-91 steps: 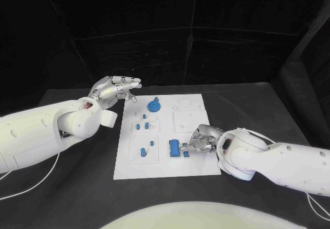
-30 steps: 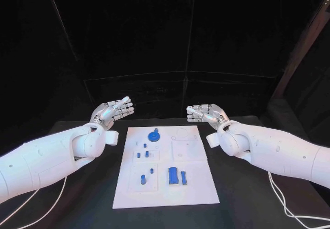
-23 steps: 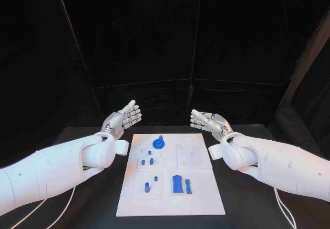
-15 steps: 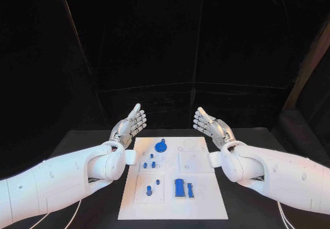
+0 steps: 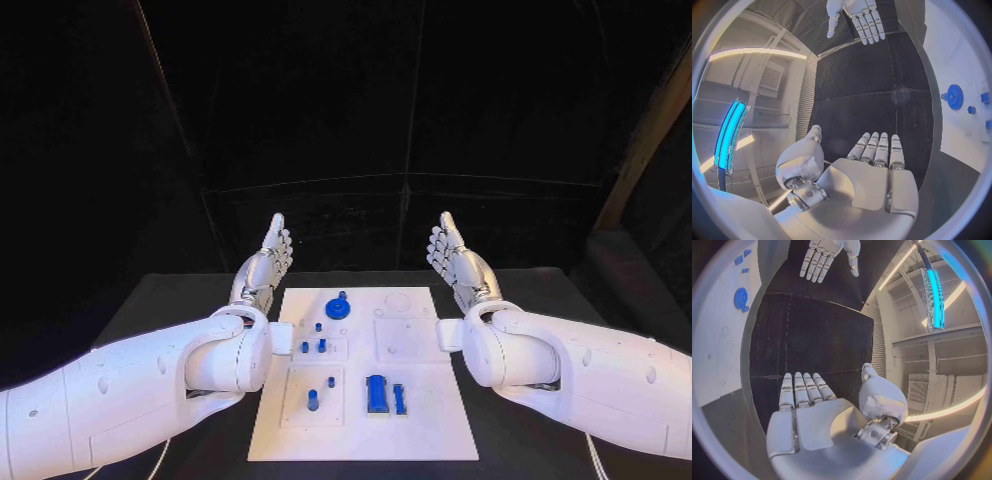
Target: Assemble the parts on the task board
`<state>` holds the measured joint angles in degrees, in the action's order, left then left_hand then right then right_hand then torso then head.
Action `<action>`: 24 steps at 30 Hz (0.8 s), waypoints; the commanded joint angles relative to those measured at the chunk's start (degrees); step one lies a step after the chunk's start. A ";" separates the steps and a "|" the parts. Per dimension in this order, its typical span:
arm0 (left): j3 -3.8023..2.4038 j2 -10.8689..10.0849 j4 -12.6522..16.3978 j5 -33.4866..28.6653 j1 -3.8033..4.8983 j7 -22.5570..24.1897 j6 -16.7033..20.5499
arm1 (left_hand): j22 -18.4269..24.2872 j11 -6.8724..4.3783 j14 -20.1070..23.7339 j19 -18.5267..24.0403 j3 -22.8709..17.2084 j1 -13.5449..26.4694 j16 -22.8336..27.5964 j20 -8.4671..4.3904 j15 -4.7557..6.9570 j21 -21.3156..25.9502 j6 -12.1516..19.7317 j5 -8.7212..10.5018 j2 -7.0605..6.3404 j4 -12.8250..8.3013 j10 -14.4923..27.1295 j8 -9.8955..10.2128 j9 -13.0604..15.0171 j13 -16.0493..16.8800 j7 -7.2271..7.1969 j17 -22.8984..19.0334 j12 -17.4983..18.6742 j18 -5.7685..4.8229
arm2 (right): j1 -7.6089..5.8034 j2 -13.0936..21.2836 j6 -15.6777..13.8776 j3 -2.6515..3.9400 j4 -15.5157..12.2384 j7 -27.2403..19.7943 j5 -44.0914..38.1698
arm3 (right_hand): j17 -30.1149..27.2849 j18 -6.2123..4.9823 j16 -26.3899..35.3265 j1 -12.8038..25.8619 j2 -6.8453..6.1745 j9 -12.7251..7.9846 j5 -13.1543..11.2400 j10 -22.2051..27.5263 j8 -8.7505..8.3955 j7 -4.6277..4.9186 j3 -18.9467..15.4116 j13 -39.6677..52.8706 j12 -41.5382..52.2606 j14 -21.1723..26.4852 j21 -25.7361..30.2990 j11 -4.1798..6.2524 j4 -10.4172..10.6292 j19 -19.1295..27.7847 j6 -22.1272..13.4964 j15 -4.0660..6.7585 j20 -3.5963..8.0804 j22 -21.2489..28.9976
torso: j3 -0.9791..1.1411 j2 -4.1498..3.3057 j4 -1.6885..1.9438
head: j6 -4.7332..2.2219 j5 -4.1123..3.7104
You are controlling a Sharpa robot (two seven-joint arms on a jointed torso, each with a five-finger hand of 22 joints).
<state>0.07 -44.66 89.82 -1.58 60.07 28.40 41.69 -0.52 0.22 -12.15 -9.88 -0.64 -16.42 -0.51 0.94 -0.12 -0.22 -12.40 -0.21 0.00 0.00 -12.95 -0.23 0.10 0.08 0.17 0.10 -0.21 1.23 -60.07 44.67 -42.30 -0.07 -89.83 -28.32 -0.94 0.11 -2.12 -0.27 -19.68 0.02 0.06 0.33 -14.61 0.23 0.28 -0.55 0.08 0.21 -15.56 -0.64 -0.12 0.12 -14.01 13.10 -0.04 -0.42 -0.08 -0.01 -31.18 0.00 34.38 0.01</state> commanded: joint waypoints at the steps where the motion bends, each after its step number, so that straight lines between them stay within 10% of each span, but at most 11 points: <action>1: -0.07 -0.03 0.13 1.58 0.09 1.39 2.43 | 0.52 -0.22 3.86 3.11 0.64 5.23 0.51 -0.94 0.12 0.22 3.93 0.21 0.00 0.00 4.16 0.23 -0.10 -0.08 -0.17 -0.10 0.21 -1.23 | -0.09 0.02 -1.82 0.07 -0.13 -1.48 0.94 | -0.11 2.12 0.27 6.24 -0.02 -0.06 -0.33 4.63 -0.23 -0.28 0.55 -0.08 -0.21 4.93 0.64 0.12 -0.12 4.40 -4.13 0.04 0.42 0.08 | 0.01 0.00 0.00 | 0.00 -0.01; 20: -0.07 -0.03 0.13 1.58 0.09 1.39 2.43 | 0.52 -0.22 7.99 9.88 0.64 10.96 0.51 -0.94 0.12 0.22 8.18 0.21 0.00 0.00 8.73 0.23 -0.10 -0.08 -0.17 -0.10 0.21 -1.23 | -0.09 0.02 -1.82 0.07 -0.13 -1.48 0.94 | -0.11 2.12 0.27 13.20 -0.02 -0.06 -0.33 9.82 -0.23 -0.28 0.55 -0.08 -0.21 10.43 0.64 0.12 -0.12 9.29 -8.64 0.04 0.42 0.08 | 0.01 0.00 0.00 | 0.00 -0.01; 24: -0.07 -0.03 0.13 1.58 0.09 1.39 2.43 | 0.52 -0.22 12.15 9.88 0.64 11.85 0.51 -0.94 0.12 0.22 12.40 0.21 0.00 0.00 12.95 0.23 -0.10 -0.08 -0.17 -0.10 0.21 -1.23 | -0.09 0.02 -1.82 0.07 -0.13 -1.48 0.94 | -0.11 2.12 0.27 19.68 -0.02 -0.06 -0.33 14.61 -0.23 -0.28 0.55 -0.08 -0.21 15.56 0.64 0.12 -0.12 14.01 -13.10 0.04 0.42 0.08 | 0.01 0.00 0.00 | 0.00 -0.01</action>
<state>0.07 -44.67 89.87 -0.86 60.07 28.54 43.90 -0.09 0.03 -0.92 -0.50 -0.33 -4.45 -0.39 0.02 0.01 -0.23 -1.00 -0.22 0.04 -0.01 -1.11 -0.24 0.06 0.08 0.02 0.06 -0.21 0.36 -60.06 44.67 -43.77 -0.06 -89.86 -28.94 0.08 0.07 -0.39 -0.29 -0.50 0.08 0.07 0.33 -0.29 0.23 0.03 -0.38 0.07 0.21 -0.29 -0.38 0.00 0.03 -0.31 0.20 0.09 0.01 -0.10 0.01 -31.17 0.01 34.38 0.01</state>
